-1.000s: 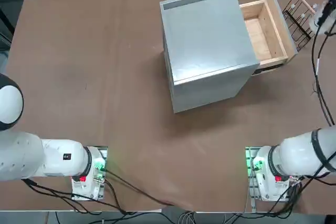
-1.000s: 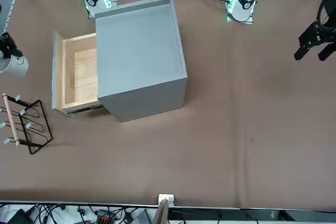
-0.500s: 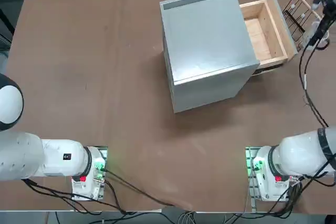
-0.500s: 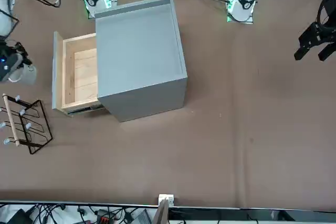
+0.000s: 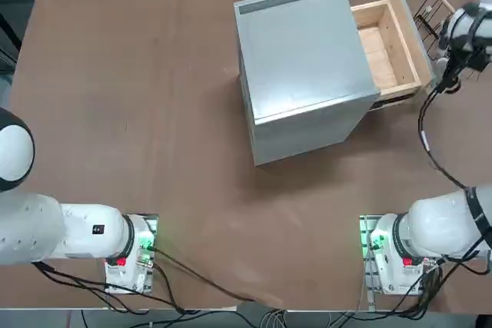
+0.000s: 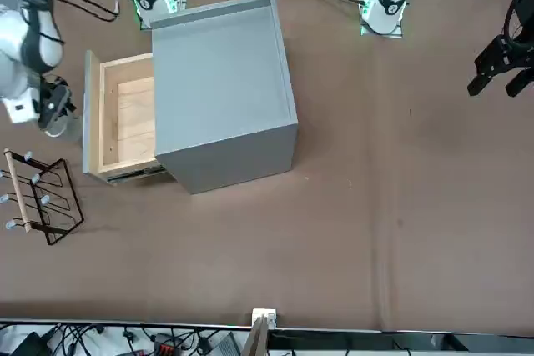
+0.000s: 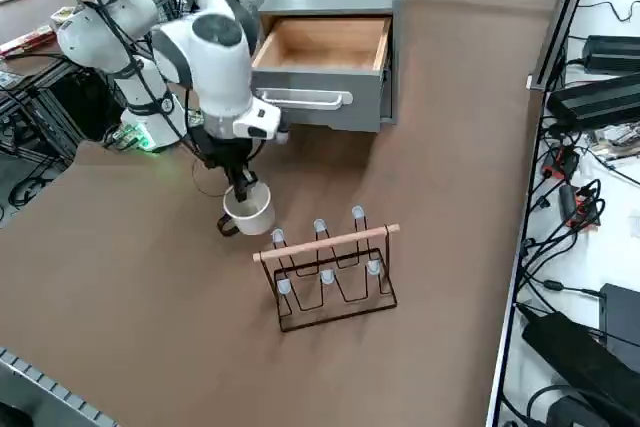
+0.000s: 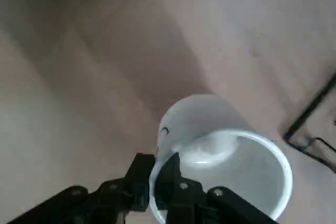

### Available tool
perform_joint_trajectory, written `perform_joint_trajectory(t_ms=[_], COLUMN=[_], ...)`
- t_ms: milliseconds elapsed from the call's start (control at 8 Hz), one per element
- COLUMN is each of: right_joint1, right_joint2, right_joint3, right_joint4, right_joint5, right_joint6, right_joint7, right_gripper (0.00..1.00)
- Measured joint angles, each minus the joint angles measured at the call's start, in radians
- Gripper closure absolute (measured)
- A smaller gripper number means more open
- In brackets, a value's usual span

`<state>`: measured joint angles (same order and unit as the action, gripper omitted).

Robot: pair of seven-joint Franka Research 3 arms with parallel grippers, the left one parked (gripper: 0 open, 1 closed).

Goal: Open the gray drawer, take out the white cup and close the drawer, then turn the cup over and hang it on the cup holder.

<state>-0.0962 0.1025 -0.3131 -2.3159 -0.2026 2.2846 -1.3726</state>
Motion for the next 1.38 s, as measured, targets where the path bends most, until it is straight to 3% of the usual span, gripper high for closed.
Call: perform_joint_trajectory(t_ms=[500, 875, 1125, 1375], right_joint1=[-0.114, -0.115, -0.116, -0.116], right_joint2=[0.011, 0.014, 0.019, 0.02], right_joint3=[-0.002, 0.004, 0.005, 0.005], right_joint4=[-0.125, -0.133, -0.133, -0.133], right_joint5=[-0.075, -0.075, -0.075, -0.075], right_joint6=[0.213, 0.237, 0.236, 0.22], right_joint7=[-0.059, -0.06, -0.06, -0.059], right_gripper=[0.94, 0.93, 0.81, 0.45])
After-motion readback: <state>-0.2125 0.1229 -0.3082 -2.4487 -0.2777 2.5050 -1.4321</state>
